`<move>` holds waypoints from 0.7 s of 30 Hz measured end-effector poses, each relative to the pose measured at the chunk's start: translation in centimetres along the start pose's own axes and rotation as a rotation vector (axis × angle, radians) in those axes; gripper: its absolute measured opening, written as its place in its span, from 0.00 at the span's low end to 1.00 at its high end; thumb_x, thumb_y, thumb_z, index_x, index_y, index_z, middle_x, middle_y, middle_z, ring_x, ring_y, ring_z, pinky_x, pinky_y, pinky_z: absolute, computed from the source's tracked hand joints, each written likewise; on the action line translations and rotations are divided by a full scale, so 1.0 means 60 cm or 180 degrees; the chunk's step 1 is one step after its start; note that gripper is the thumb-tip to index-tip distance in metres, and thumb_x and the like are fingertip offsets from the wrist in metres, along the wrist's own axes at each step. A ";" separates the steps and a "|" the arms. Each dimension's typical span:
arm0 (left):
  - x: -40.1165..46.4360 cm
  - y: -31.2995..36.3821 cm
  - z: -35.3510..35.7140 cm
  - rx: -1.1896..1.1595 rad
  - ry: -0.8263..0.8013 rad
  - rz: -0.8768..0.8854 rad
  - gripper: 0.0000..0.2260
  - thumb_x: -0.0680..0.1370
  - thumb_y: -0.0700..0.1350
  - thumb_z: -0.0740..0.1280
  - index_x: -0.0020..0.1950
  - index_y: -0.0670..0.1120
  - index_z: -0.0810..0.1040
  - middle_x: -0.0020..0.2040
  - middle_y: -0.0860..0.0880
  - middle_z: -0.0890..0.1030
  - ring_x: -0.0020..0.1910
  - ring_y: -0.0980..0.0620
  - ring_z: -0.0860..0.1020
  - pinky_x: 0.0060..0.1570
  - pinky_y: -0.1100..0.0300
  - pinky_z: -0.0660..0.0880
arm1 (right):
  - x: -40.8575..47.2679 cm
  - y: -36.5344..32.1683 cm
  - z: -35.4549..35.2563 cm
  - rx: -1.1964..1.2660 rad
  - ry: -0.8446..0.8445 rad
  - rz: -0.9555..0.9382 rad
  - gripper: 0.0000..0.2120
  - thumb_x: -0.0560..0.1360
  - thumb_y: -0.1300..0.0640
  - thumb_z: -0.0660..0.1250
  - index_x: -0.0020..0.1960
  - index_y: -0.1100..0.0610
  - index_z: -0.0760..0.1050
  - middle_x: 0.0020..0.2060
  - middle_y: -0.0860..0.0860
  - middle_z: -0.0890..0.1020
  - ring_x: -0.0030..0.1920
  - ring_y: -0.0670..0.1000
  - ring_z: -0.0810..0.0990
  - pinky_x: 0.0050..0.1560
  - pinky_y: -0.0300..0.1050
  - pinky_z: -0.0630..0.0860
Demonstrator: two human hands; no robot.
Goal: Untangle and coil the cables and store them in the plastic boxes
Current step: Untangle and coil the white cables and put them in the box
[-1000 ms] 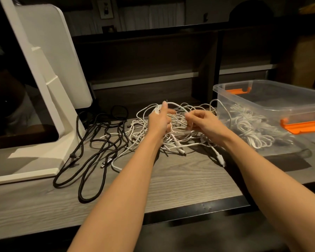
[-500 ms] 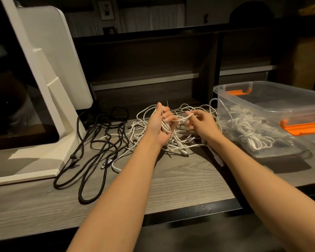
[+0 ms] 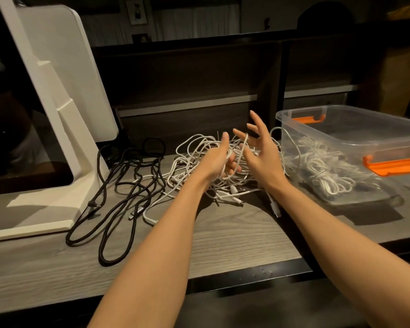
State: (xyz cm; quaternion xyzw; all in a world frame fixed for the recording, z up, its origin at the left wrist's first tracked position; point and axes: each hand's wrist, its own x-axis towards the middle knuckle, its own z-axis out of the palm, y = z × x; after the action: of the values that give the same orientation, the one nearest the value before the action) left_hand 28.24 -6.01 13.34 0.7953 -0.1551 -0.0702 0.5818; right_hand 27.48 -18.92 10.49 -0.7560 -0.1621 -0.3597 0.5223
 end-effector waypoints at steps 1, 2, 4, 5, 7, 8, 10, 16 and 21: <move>0.000 0.000 0.000 0.0141 -0.0126 0.0013 0.30 0.82 0.63 0.43 0.36 0.45 0.71 0.32 0.48 0.78 0.32 0.53 0.75 0.37 0.61 0.73 | 0.000 0.000 -0.002 -0.0121 0.0074 0.0024 0.28 0.77 0.65 0.64 0.73 0.50 0.63 0.63 0.51 0.74 0.59 0.41 0.78 0.57 0.38 0.76; -0.001 0.000 -0.001 0.0133 -0.0254 -0.0026 0.30 0.81 0.64 0.43 0.37 0.45 0.72 0.30 0.49 0.76 0.30 0.53 0.74 0.35 0.61 0.73 | 0.002 0.003 -0.005 -0.0336 0.0151 0.0041 0.23 0.77 0.63 0.65 0.70 0.51 0.68 0.59 0.50 0.76 0.56 0.44 0.79 0.57 0.41 0.76; -0.002 -0.002 -0.002 -0.0108 -0.0530 -0.0048 0.30 0.80 0.66 0.45 0.40 0.43 0.72 0.29 0.51 0.71 0.26 0.55 0.69 0.29 0.64 0.69 | 0.006 0.011 -0.010 -0.0751 0.0136 0.0131 0.13 0.77 0.57 0.65 0.62 0.53 0.76 0.51 0.50 0.80 0.50 0.46 0.78 0.56 0.48 0.76; -0.002 -0.003 -0.003 -0.0209 -0.0650 -0.0030 0.30 0.80 0.67 0.46 0.44 0.42 0.72 0.29 0.51 0.69 0.25 0.56 0.65 0.26 0.65 0.65 | 0.007 0.013 -0.012 -0.0834 -0.0007 0.0227 0.10 0.78 0.56 0.65 0.58 0.54 0.78 0.47 0.49 0.80 0.47 0.46 0.78 0.54 0.49 0.76; -0.003 -0.005 -0.005 -0.0259 -0.0799 -0.0020 0.27 0.79 0.67 0.50 0.50 0.44 0.72 0.28 0.52 0.67 0.24 0.58 0.62 0.26 0.66 0.64 | 0.008 0.020 -0.015 -0.0805 -0.0499 0.0427 0.08 0.79 0.55 0.63 0.54 0.53 0.79 0.41 0.48 0.81 0.42 0.44 0.78 0.48 0.46 0.75; -0.004 -0.006 -0.008 -0.0219 -0.0850 -0.0039 0.26 0.79 0.67 0.52 0.49 0.45 0.73 0.28 0.53 0.66 0.24 0.58 0.62 0.29 0.65 0.69 | 0.008 0.023 -0.016 -0.0866 -0.0742 0.0495 0.07 0.79 0.55 0.63 0.53 0.52 0.79 0.40 0.47 0.81 0.41 0.44 0.78 0.46 0.44 0.74; -0.001 -0.009 -0.015 -0.0036 -0.0877 -0.0054 0.25 0.77 0.67 0.59 0.48 0.43 0.74 0.28 0.53 0.65 0.25 0.58 0.63 0.50 0.53 0.78 | 0.009 0.029 -0.019 -0.1136 -0.1047 0.0599 0.06 0.78 0.55 0.65 0.52 0.51 0.80 0.38 0.45 0.80 0.38 0.42 0.76 0.45 0.43 0.72; 0.001 -0.012 -0.018 0.0357 -0.0944 0.0042 0.07 0.75 0.39 0.71 0.42 0.46 0.74 0.32 0.52 0.72 0.29 0.58 0.69 0.29 0.67 0.66 | 0.013 0.028 -0.020 -0.0844 -0.0931 0.0711 0.11 0.75 0.60 0.69 0.57 0.57 0.79 0.42 0.46 0.80 0.39 0.40 0.76 0.43 0.31 0.74; 0.002 -0.008 -0.014 0.0718 -0.0980 -0.0030 0.09 0.74 0.35 0.69 0.39 0.46 0.72 0.33 0.50 0.73 0.27 0.57 0.71 0.30 0.66 0.69 | 0.015 0.037 -0.016 -0.0962 -0.1034 0.0845 0.08 0.77 0.59 0.66 0.54 0.52 0.81 0.45 0.50 0.84 0.46 0.50 0.81 0.52 0.48 0.78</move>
State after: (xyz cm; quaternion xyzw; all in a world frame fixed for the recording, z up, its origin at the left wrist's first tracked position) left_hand 28.69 -5.17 13.15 0.8361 -0.2455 -0.1759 0.4579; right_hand 29.12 -20.80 9.81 -0.8880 -0.0876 -0.1820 0.4132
